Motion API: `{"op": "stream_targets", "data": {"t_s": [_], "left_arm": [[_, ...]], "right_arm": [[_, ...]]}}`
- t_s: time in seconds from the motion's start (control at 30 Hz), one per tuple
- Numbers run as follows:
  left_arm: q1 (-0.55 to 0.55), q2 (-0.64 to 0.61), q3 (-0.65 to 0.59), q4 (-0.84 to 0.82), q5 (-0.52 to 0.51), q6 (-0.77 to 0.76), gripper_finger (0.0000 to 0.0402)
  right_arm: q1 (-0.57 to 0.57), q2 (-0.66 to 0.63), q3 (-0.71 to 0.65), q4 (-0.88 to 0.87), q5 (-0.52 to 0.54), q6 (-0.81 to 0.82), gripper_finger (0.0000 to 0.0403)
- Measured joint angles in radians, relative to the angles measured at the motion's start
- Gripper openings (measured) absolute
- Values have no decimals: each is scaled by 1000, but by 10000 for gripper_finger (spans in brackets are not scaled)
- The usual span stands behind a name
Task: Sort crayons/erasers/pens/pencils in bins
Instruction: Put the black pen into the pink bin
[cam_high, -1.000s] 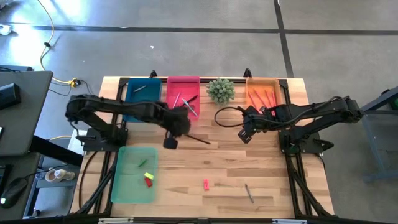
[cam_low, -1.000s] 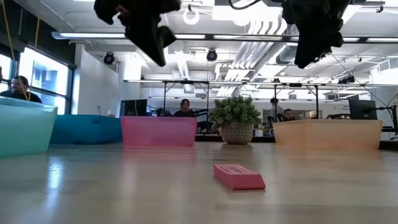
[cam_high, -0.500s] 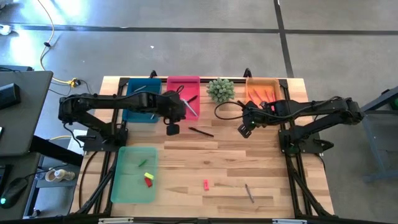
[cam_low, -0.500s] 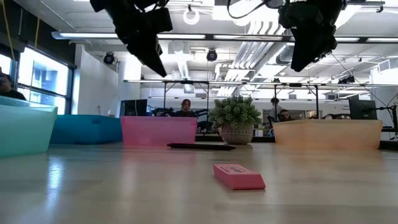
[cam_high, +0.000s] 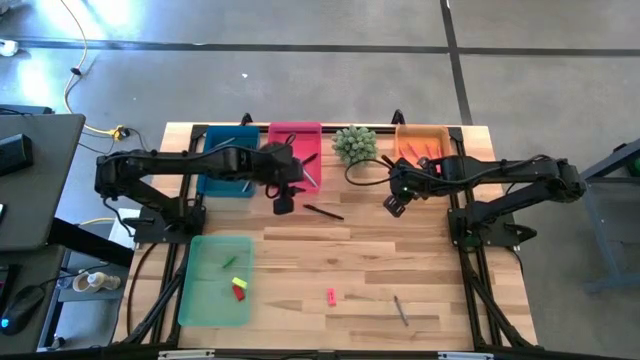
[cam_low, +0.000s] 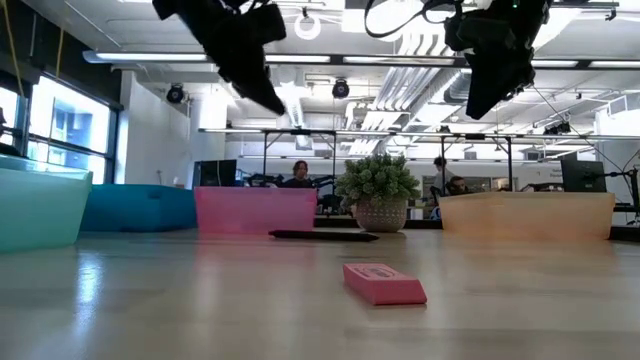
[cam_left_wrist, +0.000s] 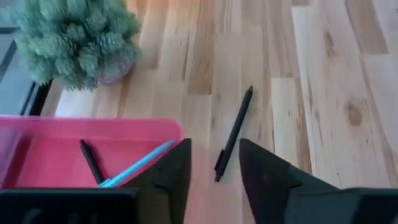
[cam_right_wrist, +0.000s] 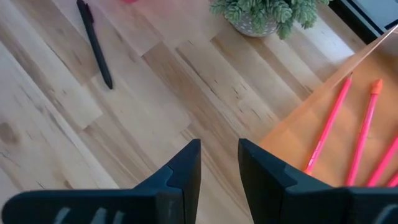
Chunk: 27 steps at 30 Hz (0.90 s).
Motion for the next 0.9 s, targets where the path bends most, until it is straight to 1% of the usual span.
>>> {"op": "stream_targets", "data": {"t_s": [0.07,0.17,0.33,0.53,0.7,0.9], "left_arm": [[-6,1,28,11,-6,14,139],[-17,17,86,15,-56,46,148],[-16,94,184,-13,-70,84,144],[-27,242,283,-111,-52,95,135],[-52,350,335,-179,-40,95,132],[-94,436,349,-164,-39,102,131]], "right_arm": [[0,0,0,-1,0,-12,99],[0,0,0,-1,0,-16,99],[0,0,0,-3,0,-16,99],[0,0,0,-7,-1,-16,99],[0,0,0,-9,-1,-16,99],[0,0,0,-9,-1,-16,99]]}}
